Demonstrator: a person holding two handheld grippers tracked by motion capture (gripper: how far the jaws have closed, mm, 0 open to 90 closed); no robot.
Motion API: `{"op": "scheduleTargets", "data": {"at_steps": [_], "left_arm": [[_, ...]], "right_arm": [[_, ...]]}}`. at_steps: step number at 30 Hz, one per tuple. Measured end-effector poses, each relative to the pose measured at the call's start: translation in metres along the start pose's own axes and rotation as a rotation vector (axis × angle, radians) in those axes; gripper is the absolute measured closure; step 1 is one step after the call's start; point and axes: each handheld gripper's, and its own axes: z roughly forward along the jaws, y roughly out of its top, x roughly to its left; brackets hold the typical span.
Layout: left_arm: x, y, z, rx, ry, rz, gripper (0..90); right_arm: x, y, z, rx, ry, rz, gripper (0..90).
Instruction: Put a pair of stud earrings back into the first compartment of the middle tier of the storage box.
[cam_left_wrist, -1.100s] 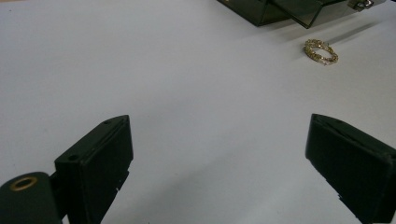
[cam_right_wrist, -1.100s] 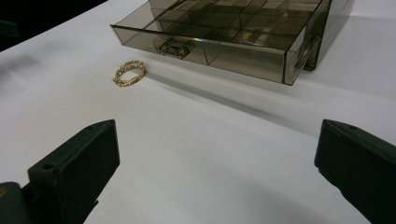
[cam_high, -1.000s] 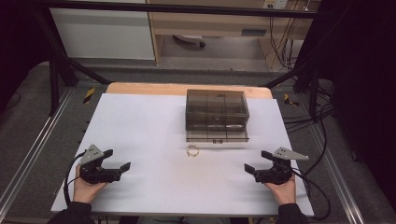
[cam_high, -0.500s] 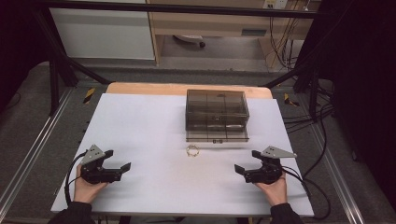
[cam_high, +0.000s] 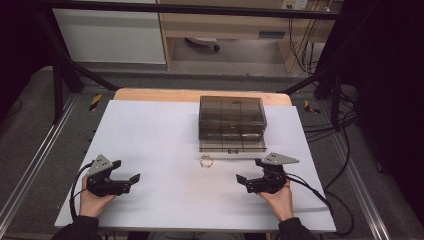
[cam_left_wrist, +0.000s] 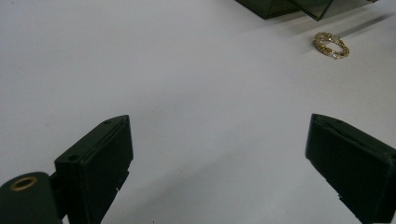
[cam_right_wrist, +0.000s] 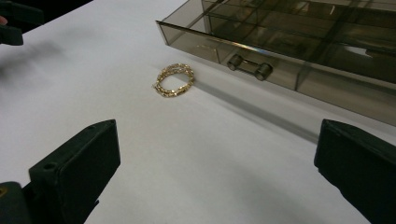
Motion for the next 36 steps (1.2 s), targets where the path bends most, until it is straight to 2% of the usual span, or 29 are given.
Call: {"op": "scheduleTargets", "data": {"at_steps": [8, 18, 23, 27, 31, 36], "left_arm": [[0.0, 0.0, 0.002, 0.008, 0.002, 0.004, 7.3], [-0.001, 0.0, 0.002, 0.012, 0.002, 0.008, 7.3], [0.0, 0.0, 0.002, 0.01, 0.001, 0.009, 7.3], [0.0, 0.0, 0.002, 0.011, -0.001, 0.012, 7.3], [0.0, -0.001, 0.002, 0.01, -0.001, 0.01, 7.3], [0.0, -0.001, 0.002, 0.012, -0.002, 0.01, 7.3]], "right_arm": [[0.017, 0.013, 0.021, 0.01, 0.016, -0.013, 1.2], [0.042, 0.027, 0.058, 0.047, 0.039, -0.052, 3.2], [0.049, 0.03, 0.075, 0.067, 0.06, -0.06, 8.6], [0.053, 0.033, 0.085, 0.085, 0.059, -0.073, 15.5], [0.053, 0.034, 0.094, 0.098, 0.063, -0.058, 21.3], [0.054, 0.035, 0.105, 0.107, 0.061, -0.074, 25.7]]}}
